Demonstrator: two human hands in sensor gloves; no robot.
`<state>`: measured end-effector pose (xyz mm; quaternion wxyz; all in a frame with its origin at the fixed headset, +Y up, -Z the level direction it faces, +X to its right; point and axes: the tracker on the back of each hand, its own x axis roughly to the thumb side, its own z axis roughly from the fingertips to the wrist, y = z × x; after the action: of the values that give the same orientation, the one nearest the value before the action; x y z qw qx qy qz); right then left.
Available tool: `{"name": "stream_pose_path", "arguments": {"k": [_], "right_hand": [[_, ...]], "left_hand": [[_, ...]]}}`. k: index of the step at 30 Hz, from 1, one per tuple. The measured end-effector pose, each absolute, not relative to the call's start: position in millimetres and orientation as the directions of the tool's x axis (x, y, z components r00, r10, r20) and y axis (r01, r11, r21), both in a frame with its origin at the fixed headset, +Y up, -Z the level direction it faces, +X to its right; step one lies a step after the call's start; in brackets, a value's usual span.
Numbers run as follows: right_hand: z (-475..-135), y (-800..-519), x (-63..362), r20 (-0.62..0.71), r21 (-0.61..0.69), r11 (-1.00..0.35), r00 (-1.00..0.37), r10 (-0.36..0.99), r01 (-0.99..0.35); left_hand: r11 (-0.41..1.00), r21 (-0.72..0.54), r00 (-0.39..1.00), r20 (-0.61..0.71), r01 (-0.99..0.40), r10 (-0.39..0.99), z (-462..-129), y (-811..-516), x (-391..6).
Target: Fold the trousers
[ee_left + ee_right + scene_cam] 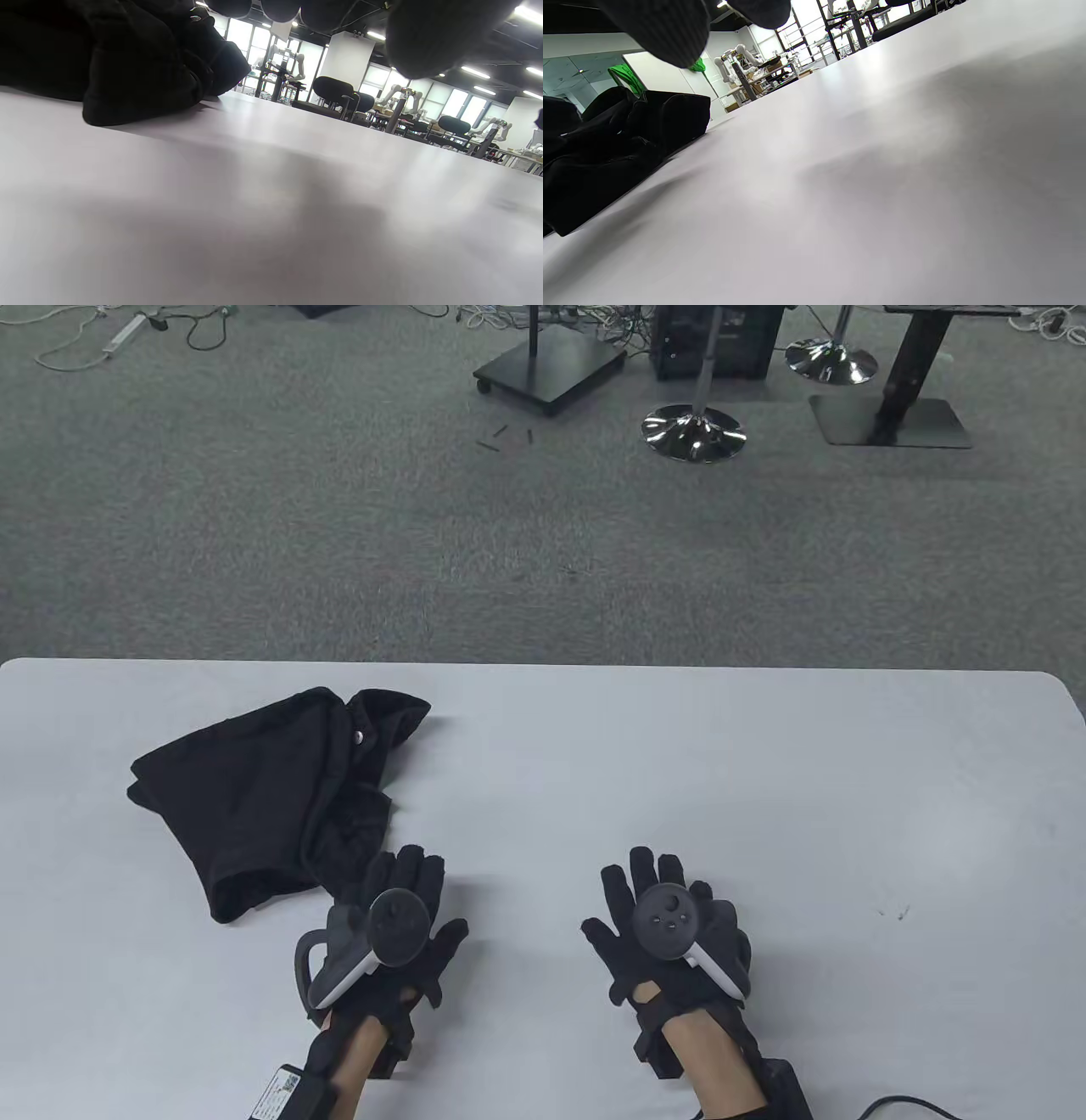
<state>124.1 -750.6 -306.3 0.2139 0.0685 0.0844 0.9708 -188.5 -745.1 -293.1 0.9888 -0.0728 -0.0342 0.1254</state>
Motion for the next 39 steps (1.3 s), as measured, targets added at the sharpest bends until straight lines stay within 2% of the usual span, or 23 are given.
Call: {"name": "stream_pose_path", "arguments": {"k": [20, 26, 39], "right_hand": [[-306, -751, 126, 0.09, 0.194, -0.892, -0.898, 0.431, -0.408], [-306, -752, 126, 0.094, 0.195, -0.89, -0.896, 0.435, -0.412], [-308, -756, 124, 0.103, 0.229, -0.884, -0.893, 0.439, -0.408]], "left_hand": [[0.961, -0.121, 0.964, 0.058, -0.25, 0.258, -292, -740, -190], [0.959, -0.079, 0.961, 0.04, -0.271, 0.274, -293, -728, -198], [0.951, -0.057, 0.941, -0.177, -0.302, 0.289, -339, -698, -261]]}}
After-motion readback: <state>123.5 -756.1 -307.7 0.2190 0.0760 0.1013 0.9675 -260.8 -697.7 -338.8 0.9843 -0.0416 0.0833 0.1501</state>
